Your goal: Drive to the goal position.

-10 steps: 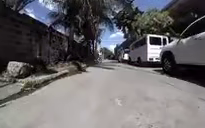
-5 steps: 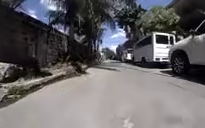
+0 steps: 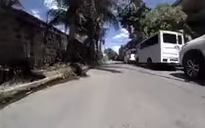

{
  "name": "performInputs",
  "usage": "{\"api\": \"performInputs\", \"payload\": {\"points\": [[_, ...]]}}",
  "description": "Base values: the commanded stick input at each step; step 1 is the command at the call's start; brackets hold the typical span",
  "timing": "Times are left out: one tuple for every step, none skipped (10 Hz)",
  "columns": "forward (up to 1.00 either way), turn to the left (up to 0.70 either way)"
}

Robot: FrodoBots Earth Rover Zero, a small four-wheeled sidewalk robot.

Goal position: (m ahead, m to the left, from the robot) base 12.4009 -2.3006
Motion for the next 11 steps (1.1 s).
{"api": "performInputs", "payload": {"points": [[1.00, 0.00], [1.00, 0.00], [1.00, 0.02], [1.00, 0.01], [1.00, 0.00], [1.00, 0.00], [1.00, 0.02], [1.00, 0.03], [1.00, 0.01], [1.00, -0.01], [1.00, -0.19]]}}
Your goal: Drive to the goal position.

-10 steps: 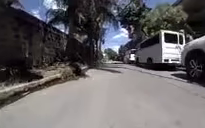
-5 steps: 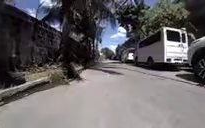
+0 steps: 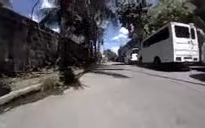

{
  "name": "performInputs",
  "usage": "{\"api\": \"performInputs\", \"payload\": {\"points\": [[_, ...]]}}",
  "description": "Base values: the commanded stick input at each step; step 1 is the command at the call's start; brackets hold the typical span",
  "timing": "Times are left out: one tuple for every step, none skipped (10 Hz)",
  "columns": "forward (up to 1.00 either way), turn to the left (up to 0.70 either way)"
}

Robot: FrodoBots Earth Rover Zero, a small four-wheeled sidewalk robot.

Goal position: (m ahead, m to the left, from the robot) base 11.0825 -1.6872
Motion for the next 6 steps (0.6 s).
{"api": "performInputs", "payload": {"points": [[1.00, -0.40], [1.00, -0.40], [1.00, -0.40], [1.00, -0.40], [1.00, 0.18], [1.00, 0.16]]}}
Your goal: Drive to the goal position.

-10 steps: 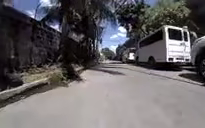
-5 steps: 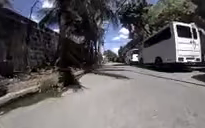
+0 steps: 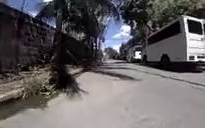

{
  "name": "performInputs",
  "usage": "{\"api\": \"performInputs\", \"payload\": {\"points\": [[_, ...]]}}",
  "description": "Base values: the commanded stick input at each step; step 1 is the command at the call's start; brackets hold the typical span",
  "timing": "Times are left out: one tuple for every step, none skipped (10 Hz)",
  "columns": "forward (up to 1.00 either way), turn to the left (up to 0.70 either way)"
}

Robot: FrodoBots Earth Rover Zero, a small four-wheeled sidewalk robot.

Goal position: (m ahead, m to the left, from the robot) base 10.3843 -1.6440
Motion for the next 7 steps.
{"api": "performInputs", "payload": {"points": [[1.00, 0.00], [1.00, 0.00], [1.00, 0.00], [1.00, 0.00], [1.00, 0.00], [1.00, 0.00], [1.00, 0.00]]}}
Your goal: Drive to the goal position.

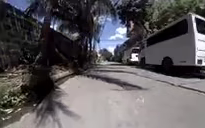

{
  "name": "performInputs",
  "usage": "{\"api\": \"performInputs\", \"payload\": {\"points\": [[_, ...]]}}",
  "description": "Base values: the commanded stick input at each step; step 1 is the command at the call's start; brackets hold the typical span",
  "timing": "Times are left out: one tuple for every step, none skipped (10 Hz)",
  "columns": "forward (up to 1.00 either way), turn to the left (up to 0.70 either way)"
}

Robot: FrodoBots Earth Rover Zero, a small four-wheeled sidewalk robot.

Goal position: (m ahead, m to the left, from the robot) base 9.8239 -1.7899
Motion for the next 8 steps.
{"api": "performInputs", "payload": {"points": [[1.00, 0.00], [1.00, 0.00], [1.00, 0.00], [1.00, 0.00], [1.00, 0.00], [1.00, 0.00], [1.00, 0.00], [1.00, 0.00]]}}
